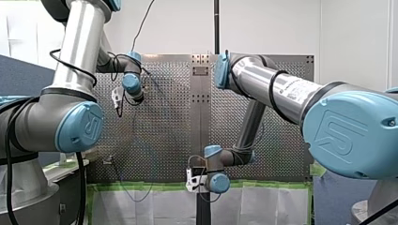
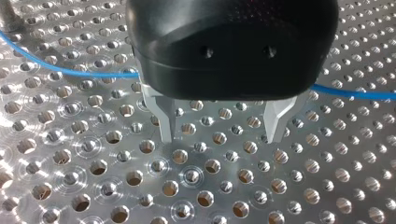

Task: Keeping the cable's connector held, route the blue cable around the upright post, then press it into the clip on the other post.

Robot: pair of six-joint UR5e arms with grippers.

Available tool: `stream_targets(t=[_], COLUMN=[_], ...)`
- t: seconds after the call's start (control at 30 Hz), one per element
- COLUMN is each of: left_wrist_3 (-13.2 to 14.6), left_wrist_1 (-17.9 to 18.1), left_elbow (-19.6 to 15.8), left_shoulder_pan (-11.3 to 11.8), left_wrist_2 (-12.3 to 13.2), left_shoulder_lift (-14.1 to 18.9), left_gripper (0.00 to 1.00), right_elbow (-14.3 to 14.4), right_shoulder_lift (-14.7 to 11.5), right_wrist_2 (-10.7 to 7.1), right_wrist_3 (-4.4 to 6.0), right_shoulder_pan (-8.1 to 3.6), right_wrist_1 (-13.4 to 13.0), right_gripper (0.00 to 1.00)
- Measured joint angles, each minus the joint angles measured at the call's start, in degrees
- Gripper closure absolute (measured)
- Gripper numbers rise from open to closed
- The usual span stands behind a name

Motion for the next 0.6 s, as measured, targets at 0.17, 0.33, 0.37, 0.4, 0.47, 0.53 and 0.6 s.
stream_targets(t=[0.17, 0.33, 0.37, 0.4, 0.47, 0.53, 0.6], left_wrist_3=[-0.16, -0.47, -0.5, -0.51, -0.53, -0.55, -0.6], left_wrist_1=[0.0, 0.0, 0.0, 0.0, 0.0, 0.0, 0.0], left_elbow=[0.0, 0.01, 0.01, 0.01, 0.01, 0.01, 0.01], left_shoulder_pan=[0.01, 0.04, 0.05, 0.06, 0.08, 0.13, 0.14], left_wrist_2=[0.0, -0.02, -0.02, -0.02, -0.01, -0.01, 0.0], left_shoulder_lift=[0.01, -0.01, -0.01, -0.01, -0.01, -0.02, -0.01], left_gripper=[0.07, 0.07, 0.07, 0.07, 0.07, 0.07, 0.07], right_elbow=[0.9, 2.61, 2.97, 3.48, 4.28, 5.15, 5.76], right_shoulder_lift=[2.78, 3.96, 4.01, 4.05, 4.09, 4.08, 4.02], right_wrist_2=[1.33, 1.82, 1.89, 2.0, 2.2, 2.38, 2.47], right_wrist_3=[0.65, 1.52, 1.55, 1.58, 1.59, 1.43, 0.88], right_shoulder_pan=[-0.61, -1.64, -1.84, -2.11, -2.54, -2.97, -3.31], right_wrist_1=[-1.29, -3.79, -4.27, -4.87, -5.79, -6.55, -6.92], right_gripper=[1.0, 1.0, 1.0, 1.0, 1.0, 1.0, 1.0])
